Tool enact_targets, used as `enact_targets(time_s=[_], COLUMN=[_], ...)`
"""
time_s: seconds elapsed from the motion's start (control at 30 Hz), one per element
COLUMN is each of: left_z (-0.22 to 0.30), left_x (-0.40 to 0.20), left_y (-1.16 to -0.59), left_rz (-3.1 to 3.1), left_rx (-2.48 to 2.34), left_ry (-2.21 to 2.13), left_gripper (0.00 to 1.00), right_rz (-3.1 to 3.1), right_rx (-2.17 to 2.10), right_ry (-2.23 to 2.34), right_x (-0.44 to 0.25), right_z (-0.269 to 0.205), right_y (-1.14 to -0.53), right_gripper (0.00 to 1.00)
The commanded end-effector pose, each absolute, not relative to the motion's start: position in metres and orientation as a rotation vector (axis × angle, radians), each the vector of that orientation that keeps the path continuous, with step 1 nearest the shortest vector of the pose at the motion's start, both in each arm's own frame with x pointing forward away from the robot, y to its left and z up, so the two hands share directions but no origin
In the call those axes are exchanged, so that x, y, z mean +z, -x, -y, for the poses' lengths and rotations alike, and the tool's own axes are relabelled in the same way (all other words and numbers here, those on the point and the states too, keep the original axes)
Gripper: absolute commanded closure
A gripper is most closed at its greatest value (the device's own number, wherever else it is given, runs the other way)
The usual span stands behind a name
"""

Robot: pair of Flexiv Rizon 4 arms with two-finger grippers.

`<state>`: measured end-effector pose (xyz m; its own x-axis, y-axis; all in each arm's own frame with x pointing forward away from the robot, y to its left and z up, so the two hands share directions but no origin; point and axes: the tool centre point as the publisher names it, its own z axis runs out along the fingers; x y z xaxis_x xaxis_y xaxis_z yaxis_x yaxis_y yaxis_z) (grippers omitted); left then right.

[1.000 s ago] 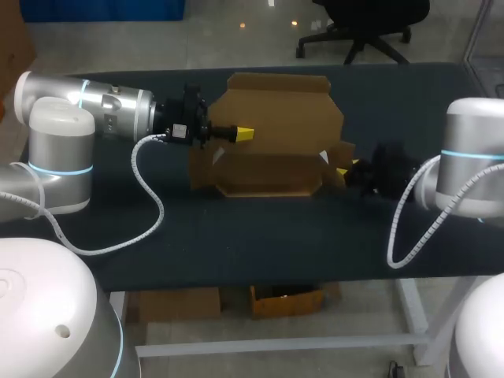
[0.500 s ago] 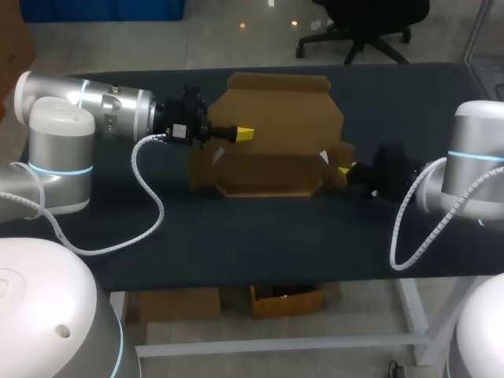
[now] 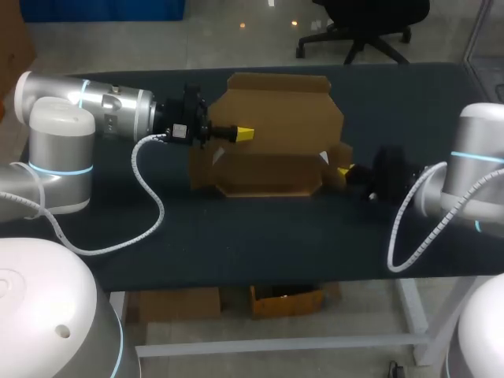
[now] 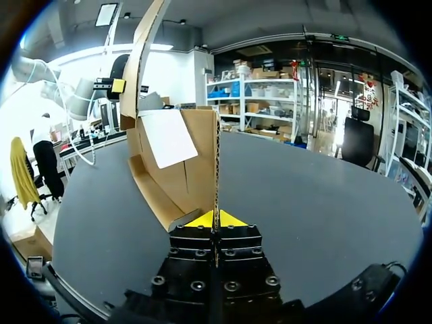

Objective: Assemble the packaging by folding the flat box into shape, placing the metal phone stand inside, and closing the box properly

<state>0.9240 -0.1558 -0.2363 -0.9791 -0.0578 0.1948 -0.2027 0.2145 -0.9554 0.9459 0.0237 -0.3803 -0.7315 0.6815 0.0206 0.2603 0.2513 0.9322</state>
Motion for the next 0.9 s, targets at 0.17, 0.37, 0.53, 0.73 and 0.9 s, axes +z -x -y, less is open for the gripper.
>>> enact_targets(time_s=[0.17, 0.37, 0.53, 0.73, 0.9], left_z=[0.1555, 0.1555, 0.1555, 0.1555, 0.1555], left_x=[-0.2381, -0.2381, -0.2381, -0.2381, -0.2381], left_y=[-0.9232, -0.9232, -0.9232, -0.9232, -0.9232], left_rz=[2.355, 2.355, 2.355, 2.355, 2.355], left_rx=[1.885, 1.885, 1.885, 1.885, 1.885], left_ry=[-0.255, -0.255, -0.255, -0.255, -0.255], left_gripper=[1.00, 1.00, 1.00, 1.00, 1.00], right_rz=[-2.079, -2.069, -2.059, -2.043, -2.027], right_rx=[1.508, 1.479, 1.451, 1.407, 1.393], right_ry=[-0.863, -0.878, -0.887, -0.911, -0.941], right_x=[-0.3853, -0.3838, -0.3824, -0.3823, -0.3835], right_z=[-0.0268, -0.0313, -0.0335, -0.0347, -0.0338], right_y=[-0.9407, -0.9381, -0.9374, -0.9363, -0.9342], right_gripper=[1.00, 1.00, 1.00, 1.00, 1.00])
